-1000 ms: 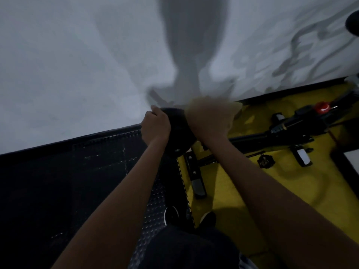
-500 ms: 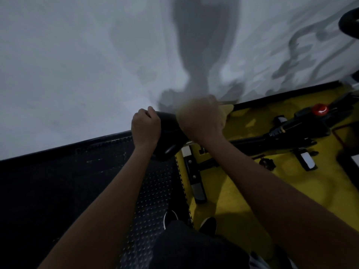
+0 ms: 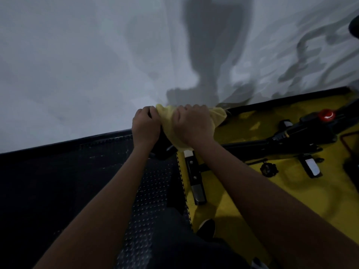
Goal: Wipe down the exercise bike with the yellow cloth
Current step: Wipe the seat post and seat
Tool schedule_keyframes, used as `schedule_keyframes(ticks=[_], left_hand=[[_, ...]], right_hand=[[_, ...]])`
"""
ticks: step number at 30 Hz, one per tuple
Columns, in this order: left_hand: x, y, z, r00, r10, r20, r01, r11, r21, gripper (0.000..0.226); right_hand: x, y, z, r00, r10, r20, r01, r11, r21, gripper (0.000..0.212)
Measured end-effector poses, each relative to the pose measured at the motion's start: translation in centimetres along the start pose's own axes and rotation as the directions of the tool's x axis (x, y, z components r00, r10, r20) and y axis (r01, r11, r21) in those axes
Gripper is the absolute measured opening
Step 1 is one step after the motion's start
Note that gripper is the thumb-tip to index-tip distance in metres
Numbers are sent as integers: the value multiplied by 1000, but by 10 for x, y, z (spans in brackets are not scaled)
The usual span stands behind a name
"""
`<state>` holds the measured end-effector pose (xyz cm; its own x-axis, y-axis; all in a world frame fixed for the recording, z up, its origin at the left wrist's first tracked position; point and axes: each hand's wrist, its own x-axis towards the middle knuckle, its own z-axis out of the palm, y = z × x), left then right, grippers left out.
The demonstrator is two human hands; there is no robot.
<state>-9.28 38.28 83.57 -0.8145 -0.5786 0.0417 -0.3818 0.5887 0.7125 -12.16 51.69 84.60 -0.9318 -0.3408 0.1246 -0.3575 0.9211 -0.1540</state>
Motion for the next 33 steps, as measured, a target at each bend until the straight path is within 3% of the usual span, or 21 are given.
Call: schedule_keyframes(ticks=[3, 5, 8, 10, 12, 14, 18, 22, 25, 28, 30, 33], left_hand=[[3, -1, -2, 1000, 3, 6, -3, 1000, -22, 34], [4, -3, -2, 1000, 2, 10, -2, 999, -36, 35], [6, -8, 1, 1000, 6, 9, -5, 998, -68, 36], [7, -9, 4, 1000, 31, -4, -31, 998, -57, 35], [6, -9, 4, 998, 54, -36, -55, 998, -29, 35], [4, -9, 4, 997, 53, -53, -54, 998, -19, 34], [2, -7, 1, 997, 61, -42, -62, 997, -34, 34], [4, -6, 0, 999, 30, -35, -32, 998, -56, 37], [5, -7, 2, 999, 18, -28, -20, 997, -68, 39], [5, -6, 2, 1000, 7, -27, -8, 999, -51, 39], [4, -6, 1, 1000, -16, -13, 15, 998, -57, 38], [5, -8, 1, 1000, -4, -10, 3, 997, -83, 36]], right_hand=[[-13, -15, 7, 980, -198, -16, 198, 979, 39, 31], [-14, 4, 4, 957, -290, 2, 289, 954, 83, 40], [-10, 48, -4, 970, -240, 35, 237, 968, 87, 49], [-2, 58, -8, 992, -122, 22, 122, 992, 32, 46], [8, 38, -6, 998, 55, 19, -55, 998, -6, 49], [13, 4, -6, 990, 142, 3, -142, 989, 30, 51], [2, -28, 1, 998, -56, -11, 57, 994, 97, 51], [-4, 34, -9, 969, -240, -63, 240, 971, -10, 55], [9, 63, -19, 998, -54, -13, 54, 998, -36, 59], [22, 22, -11, 994, 63, 84, -58, 996, -65, 64], [18, -12, -5, 995, -15, 99, 14, 1000, 14, 56], [1, -28, 3, 964, -267, 10, 267, 961, -71, 31]])
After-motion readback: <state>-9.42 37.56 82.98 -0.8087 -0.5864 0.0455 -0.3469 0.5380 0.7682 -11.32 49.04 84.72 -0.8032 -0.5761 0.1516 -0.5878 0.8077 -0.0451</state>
